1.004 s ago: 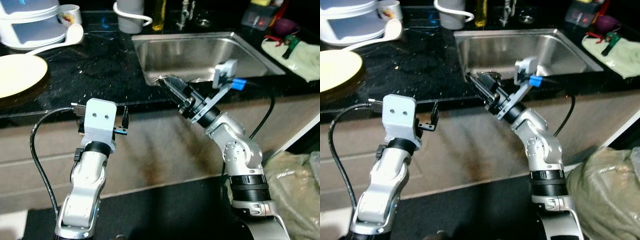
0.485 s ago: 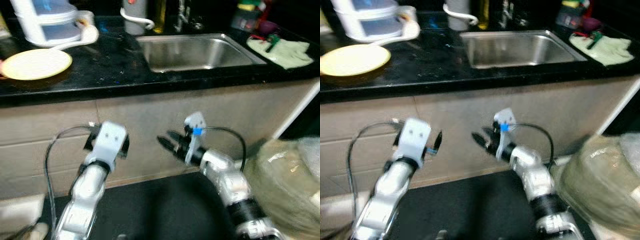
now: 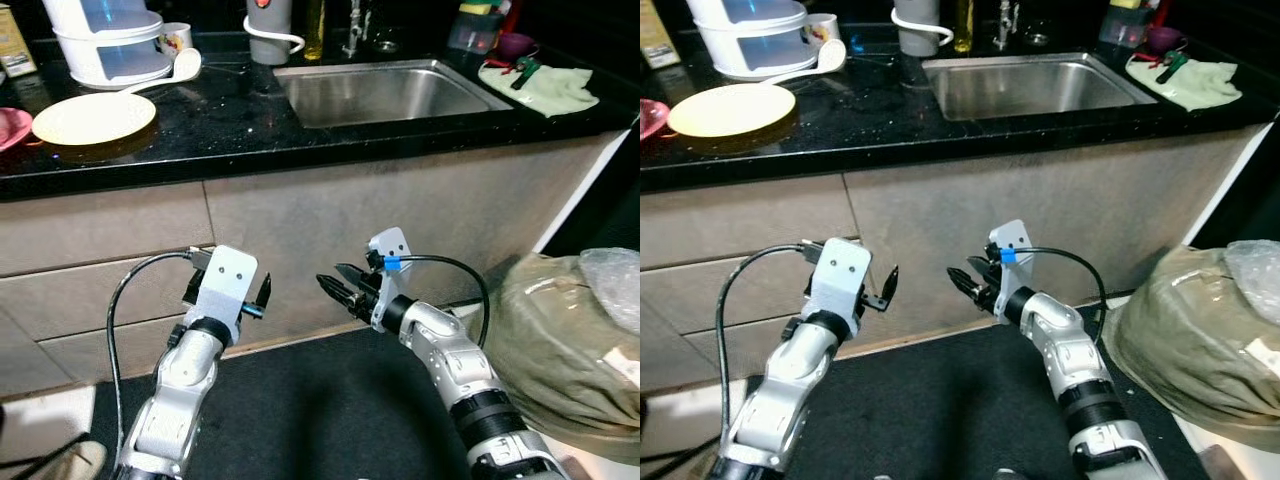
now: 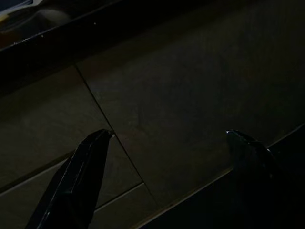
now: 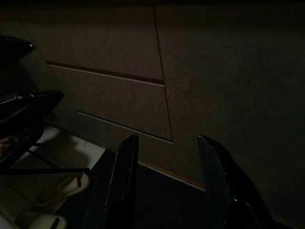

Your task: Kitchen organization

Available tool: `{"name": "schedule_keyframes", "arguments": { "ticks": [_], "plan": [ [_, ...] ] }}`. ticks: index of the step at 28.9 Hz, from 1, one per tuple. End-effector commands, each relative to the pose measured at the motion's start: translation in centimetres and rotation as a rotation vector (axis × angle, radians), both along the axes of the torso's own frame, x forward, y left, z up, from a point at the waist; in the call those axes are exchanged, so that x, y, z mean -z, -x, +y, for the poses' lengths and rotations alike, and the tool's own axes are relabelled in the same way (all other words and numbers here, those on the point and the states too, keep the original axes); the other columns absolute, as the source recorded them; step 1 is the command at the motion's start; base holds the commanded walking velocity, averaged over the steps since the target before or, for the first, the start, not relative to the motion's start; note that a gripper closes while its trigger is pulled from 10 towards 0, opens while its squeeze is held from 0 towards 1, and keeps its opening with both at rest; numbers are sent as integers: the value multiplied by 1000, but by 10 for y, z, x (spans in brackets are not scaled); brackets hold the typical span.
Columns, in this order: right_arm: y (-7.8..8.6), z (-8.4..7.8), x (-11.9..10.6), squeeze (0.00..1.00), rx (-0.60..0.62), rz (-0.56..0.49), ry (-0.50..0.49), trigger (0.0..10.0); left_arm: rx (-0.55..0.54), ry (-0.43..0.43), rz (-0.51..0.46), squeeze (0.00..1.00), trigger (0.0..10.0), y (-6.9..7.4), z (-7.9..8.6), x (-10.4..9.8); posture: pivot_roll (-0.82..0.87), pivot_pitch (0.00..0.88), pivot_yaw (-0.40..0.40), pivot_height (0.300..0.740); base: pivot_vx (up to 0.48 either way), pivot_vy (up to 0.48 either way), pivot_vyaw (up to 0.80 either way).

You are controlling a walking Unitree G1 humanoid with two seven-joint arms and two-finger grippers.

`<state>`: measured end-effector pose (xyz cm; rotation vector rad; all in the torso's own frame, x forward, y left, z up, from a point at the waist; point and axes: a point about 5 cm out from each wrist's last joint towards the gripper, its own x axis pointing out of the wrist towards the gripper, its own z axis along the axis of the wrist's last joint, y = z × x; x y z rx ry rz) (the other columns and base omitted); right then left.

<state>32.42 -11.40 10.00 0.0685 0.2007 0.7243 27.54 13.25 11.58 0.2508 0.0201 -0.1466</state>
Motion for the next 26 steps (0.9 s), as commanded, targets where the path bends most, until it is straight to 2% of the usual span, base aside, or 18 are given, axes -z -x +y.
{"name": "schedule_keyframes", "arguments": {
  "ticks": [1, 12, 18, 20, 22, 24, 26],
  "plan": [
    [-2, -4, 1, 0, 13, 0, -2, 10000, 8, 9, 5, 0, 10000, 0, 0, 2, 10, 35, -51, 732, 0, 0, 0],
    [-7, -7, 4, 0, 42, 15, 11, 10000, 12, 33, 3, 0, 10000, -7, 1, 6, 10, 11, -46, 732, 0, 0, 0],
    [-14, -20, -2, 0, 104, 11, -34, 10000, 17, 32, -5, 0, 10000, -10, 0, 8, -1, 0, -37, 732, 0, 0, 0],
    [-14, -20, -2, 0, 104, 11, -34, 10000, 17, 32, -5, 0, 10000, -10, 0, 8, -1, 0, -37, 732, 0, 0, 0],
    [-10, -10, 15, 0, 113, 76, -68, 10000, 22, 37, 22, 0, 10000, -14, 2, 17, 6, 0, -24, 732, 0, 0, 0],
    [-10, -6, 19, 0, 114, 94, -82, 10000, 25, 27, 33, 0, 10000, -15, 3, 20, 7, 0, -21, 732, 0, 0, 0],
    [-9, 2, 25, 0, 95, 102, -39, 10000, 31, 14, 37, 0, 10000, -18, 5, 23, 21, 0, -21, 732, 0, 0, 0]
  ]
}}
